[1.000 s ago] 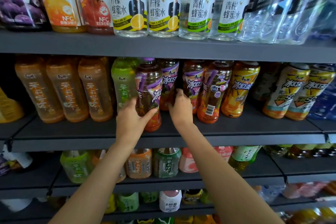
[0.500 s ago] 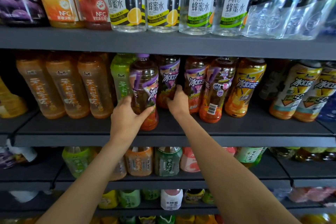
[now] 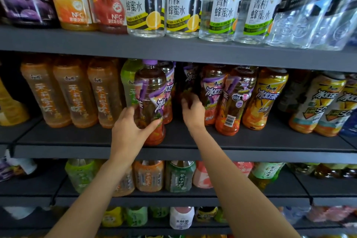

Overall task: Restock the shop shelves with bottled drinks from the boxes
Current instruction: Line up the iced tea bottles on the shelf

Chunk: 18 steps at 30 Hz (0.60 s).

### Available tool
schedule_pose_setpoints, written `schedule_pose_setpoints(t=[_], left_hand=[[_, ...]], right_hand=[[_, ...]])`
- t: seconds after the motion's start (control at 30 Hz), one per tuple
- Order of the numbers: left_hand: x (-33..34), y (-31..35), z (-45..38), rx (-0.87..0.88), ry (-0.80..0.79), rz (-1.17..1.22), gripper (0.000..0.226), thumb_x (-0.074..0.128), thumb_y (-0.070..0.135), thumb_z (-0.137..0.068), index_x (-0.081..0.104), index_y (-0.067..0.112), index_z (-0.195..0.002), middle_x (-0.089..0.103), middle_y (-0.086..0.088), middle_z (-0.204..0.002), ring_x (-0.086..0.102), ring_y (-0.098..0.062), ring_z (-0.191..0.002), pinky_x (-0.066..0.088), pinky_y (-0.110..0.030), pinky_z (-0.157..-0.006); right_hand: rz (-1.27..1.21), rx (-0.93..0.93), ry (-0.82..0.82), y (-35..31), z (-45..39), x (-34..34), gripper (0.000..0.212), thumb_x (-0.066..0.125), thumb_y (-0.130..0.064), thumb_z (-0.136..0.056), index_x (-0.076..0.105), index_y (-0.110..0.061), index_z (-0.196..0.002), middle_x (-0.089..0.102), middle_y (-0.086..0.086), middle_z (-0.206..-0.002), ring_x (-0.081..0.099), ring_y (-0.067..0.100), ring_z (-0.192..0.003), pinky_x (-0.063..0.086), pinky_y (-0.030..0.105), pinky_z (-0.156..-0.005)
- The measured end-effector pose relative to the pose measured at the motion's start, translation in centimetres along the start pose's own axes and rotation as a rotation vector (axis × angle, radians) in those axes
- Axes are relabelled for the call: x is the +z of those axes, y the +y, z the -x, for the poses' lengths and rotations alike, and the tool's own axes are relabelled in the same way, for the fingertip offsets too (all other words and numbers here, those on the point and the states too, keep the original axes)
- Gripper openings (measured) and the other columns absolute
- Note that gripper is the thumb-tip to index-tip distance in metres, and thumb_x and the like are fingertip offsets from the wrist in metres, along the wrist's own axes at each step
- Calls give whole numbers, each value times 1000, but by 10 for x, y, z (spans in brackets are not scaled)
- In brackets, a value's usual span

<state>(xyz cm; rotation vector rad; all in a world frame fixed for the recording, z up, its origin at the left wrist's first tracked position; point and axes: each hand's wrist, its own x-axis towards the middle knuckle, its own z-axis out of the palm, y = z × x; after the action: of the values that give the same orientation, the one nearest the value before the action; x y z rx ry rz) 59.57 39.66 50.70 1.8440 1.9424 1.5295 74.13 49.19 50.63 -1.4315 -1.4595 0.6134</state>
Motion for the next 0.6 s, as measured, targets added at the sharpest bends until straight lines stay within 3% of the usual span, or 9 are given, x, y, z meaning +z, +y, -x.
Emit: schedule_pose_setpoints(t=[0.07,0.17,0.37,0.47,0.6], left_hand=[[1,-2,0,3,0,18,62,73,42,-71,55,6,-119,60,-8,-114,56,-22,-107,43,-26,-85],[3,-5,1,-5,11,30,62,74,44,-70,54,8,-118,59,-6,-113,56,-20,-106,44,-27,-85],[8,-9,-1,3,22,47,62,74,44,-69,55,9,-116,59,-5,-111,55,-20,-104,40,-24,-83],[8,-12,-3,-1,8,79,63,74,43,-69,55,10,-118,59,-5,-113,55,-19,-106,41,-24,-84],[8,-13,-2,12,5,79,64,74,43,-69,54,9,-119,59,-5,-114,55,-20,-107,41,-25,-87]], right_hand=[[103,44,57,-3,-10,9,47,48,-12,-96,30,5,-136,48,23,-131,47,34,-120,34,22,-88],[182,138,48,-7,-31,27,57,47,-5,-94,16,6,-142,38,23,-140,39,32,-129,30,25,-102],[265,212,180,-3,-53,37,42,47,-4,-93,35,-2,-133,53,19,-127,53,31,-117,42,34,-96],[164,130,228,2,-46,45,51,63,-10,-85,39,1,-130,50,21,-129,49,35,-119,41,38,-99],[123,30,210,8,-37,45,60,68,-12,-81,38,2,-132,47,21,-131,45,35,-121,38,39,-102]])
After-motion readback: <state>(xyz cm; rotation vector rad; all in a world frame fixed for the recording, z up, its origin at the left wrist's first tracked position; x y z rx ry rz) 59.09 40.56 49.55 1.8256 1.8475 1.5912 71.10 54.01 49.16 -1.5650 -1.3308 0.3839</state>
